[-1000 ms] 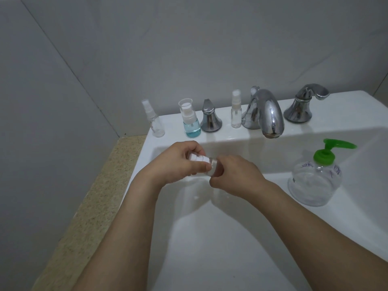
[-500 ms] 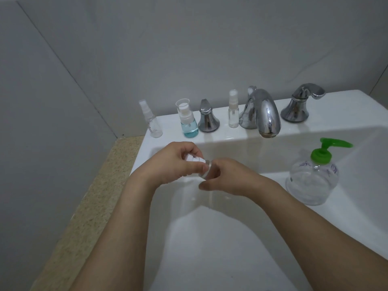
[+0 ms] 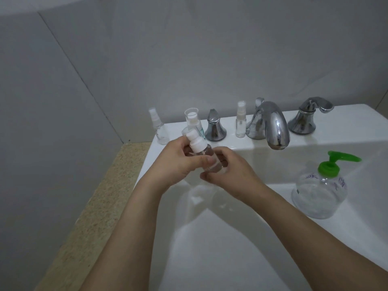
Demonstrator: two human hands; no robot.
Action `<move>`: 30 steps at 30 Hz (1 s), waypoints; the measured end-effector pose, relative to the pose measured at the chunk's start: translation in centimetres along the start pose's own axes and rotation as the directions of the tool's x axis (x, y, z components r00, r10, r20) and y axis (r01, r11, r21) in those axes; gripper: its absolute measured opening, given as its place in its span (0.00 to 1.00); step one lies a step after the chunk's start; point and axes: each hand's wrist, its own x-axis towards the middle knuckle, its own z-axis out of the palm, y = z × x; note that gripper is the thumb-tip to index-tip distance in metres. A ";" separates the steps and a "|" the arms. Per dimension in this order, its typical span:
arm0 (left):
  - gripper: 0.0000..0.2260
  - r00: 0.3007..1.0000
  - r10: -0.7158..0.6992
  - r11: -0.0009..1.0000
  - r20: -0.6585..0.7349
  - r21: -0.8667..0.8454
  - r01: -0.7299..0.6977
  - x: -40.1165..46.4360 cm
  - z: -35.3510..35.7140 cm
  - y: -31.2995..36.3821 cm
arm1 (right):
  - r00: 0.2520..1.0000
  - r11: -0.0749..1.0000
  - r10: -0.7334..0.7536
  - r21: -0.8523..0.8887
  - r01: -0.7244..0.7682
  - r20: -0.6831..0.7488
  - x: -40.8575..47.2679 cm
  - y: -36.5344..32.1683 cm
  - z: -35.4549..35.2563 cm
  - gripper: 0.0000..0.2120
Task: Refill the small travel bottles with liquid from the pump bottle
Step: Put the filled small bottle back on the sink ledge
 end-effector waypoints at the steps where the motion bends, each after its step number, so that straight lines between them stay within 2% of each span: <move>1: 0.15 0.999 0.016 1.000 -0.050 0.011 -0.016 0.0 -0.1 0.0 | 1.000 1.000 -0.026 0.003 0.026 -0.010 0.0 0.0 0.1 0.28; 4: 0.12 0.948 0.088 0.988 -0.305 0.148 -0.044 0.0 -0.4 0.0 | 0.993 0.994 -0.112 -0.012 0.112 -0.043 -0.3 -0.4 0.6 0.36; 7: 0.12 0.810 0.226 0.958 -0.541 0.275 -0.084 -0.3 -0.4 0.2 | 0.976 0.963 -0.208 -0.190 0.192 -0.067 -0.5 -0.3 1.0 0.38; 9: 0.13 0.731 0.283 0.943 -0.621 0.320 -0.093 -0.3 -0.3 0.4 | 0.963 0.932 -0.251 -0.294 0.213 -0.097 -0.6 -0.1 1.0 0.40; 11: 0.13 0.694 0.302 0.931 -0.653 0.358 -0.069 -0.2 -0.3 0.2 | 0.955 0.905 -0.280 -0.360 0.226 -0.103 -0.5 0.0 1.1 0.39; 18: 0.14 0.731 0.259 0.947 -0.632 0.315 -0.063 0.6 0.5 -0.4 | 0.941 0.852 -0.314 -0.474 0.221 -0.125 -0.5 0.1 1.5 0.39; 22: 0.18 0.739 0.187 0.960 -0.648 0.278 0.002 1.0 1.1 -1.1 | 0.938 0.840 -0.316 -0.501 0.208 -0.141 -0.5 0.1 1.6 0.39; 27: 0.14 0.716 0.125 0.958 -0.687 0.270 0.091 1.4 2.1 -1.5 | 0.941 0.841 -0.307 -0.504 0.197 -0.143 -0.5 0.0 1.8 0.41; 30: 0.11 0.729 0.126 0.938 -0.673 0.319 0.133 1.7 2.3 -2.0 | 0.941 0.849 -0.303 -0.492 0.194 -0.152 -0.6 -0.1 1.7 0.41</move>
